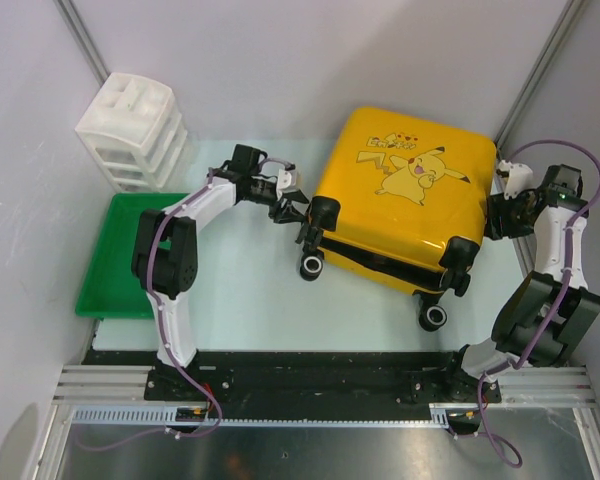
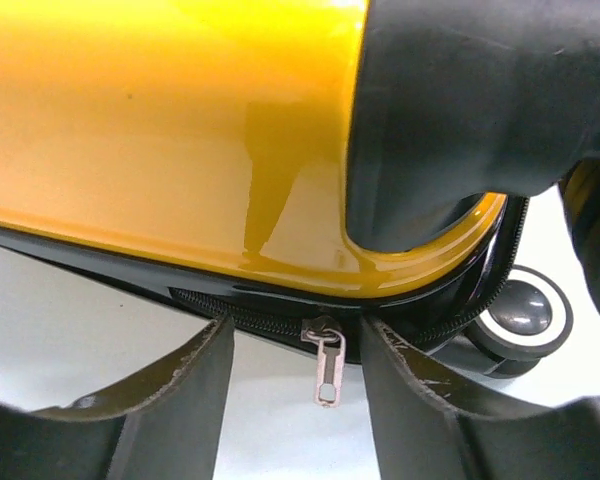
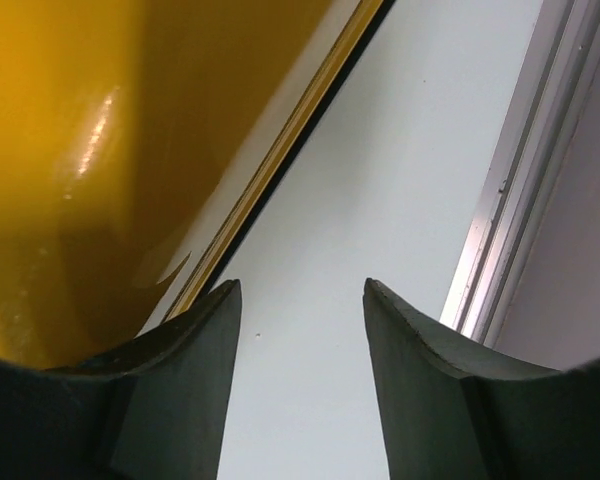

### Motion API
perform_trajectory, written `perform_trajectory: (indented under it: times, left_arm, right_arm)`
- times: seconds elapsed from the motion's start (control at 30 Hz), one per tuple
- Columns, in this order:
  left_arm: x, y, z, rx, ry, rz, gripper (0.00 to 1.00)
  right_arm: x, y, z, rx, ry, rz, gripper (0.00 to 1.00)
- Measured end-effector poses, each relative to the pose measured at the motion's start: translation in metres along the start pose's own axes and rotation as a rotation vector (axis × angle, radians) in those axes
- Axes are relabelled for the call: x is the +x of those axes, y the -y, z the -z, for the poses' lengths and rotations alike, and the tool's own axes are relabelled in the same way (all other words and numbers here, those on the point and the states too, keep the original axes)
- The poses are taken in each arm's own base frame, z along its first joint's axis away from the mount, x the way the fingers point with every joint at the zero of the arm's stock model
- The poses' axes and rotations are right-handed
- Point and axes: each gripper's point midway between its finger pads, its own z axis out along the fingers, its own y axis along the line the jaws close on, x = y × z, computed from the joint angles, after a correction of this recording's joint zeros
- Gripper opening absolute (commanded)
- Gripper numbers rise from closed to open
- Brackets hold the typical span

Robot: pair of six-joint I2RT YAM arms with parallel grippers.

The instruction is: Open, take out, and arrange the luggage

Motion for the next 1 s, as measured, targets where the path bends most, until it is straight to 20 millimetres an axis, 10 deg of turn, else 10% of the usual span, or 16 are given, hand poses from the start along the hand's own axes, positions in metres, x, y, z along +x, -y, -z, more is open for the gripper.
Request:
perform_trajectory:
  times: [0.43, 0.93, 1.0]
  left_arm:
    - [-0.001, 0.02, -0.004, 0.047, -0.013, 0.013, 0.01]
    - [-0.011, 0.077, -0.011, 0.058, -0.098, 0.051, 0.0]
    - [-0.011, 0.079, -0.01, 0.047, -0.105, 0.065, 0.18]
  right_arm:
    - [-0.005, 0.002, 0.006, 0.032, -0.018, 0.082, 0.58]
    - [-0.029, 0.012, 0.007, 0.09, 0.043, 0.132, 0.66]
    - [-0.032, 0.016, 0.009, 0.106, 0.05, 0.133, 0.74]
